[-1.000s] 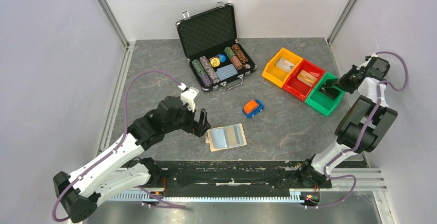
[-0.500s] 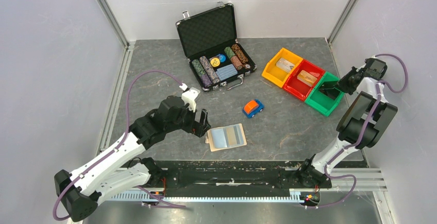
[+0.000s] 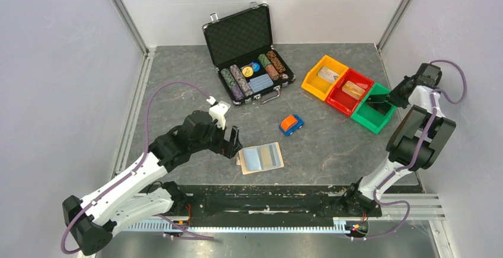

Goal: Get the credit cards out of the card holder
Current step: Place the credit card in the storage box.

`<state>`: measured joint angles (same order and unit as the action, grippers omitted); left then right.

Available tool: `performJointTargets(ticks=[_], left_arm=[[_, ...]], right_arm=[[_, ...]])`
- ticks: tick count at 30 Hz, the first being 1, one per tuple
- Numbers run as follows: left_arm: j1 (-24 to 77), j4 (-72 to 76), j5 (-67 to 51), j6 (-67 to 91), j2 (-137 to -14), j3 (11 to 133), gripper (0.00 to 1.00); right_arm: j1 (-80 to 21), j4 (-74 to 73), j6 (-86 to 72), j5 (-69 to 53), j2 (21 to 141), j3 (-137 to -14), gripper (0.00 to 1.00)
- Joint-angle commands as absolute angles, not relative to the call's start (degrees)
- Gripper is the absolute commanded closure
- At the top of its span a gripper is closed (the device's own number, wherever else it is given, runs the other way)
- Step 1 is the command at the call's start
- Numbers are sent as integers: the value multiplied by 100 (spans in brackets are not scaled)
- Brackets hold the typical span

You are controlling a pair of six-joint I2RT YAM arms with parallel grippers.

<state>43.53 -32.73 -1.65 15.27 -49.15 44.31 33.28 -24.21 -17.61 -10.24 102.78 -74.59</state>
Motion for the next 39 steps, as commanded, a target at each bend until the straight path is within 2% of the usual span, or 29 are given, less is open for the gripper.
performJointTargets(ticks=[1,6,17,30,39], left_arm=[[4354,-3221,-136,1059,-4856,4554,0],[4355,-3227,-119,1076,-4760,4535,0],[4355,-3226,-114,1081,-4688,4522,0],[4353,-3226,-86,1062,-4737,4536,0],[4354,-3236,-50,1054,-4738,4535,0]], right_arm=[[3188,-2700,-1775,-552,9925,-7855,82],[2824,-2946,-1678,-89,9727,-8029,83],[2405,-2594,-1632,-38,10038,-7715,83],[2347,-2362,-1304,1226,10293,-7359,85],[2266,-2397,-1257,1179,10254,-7488,85]])
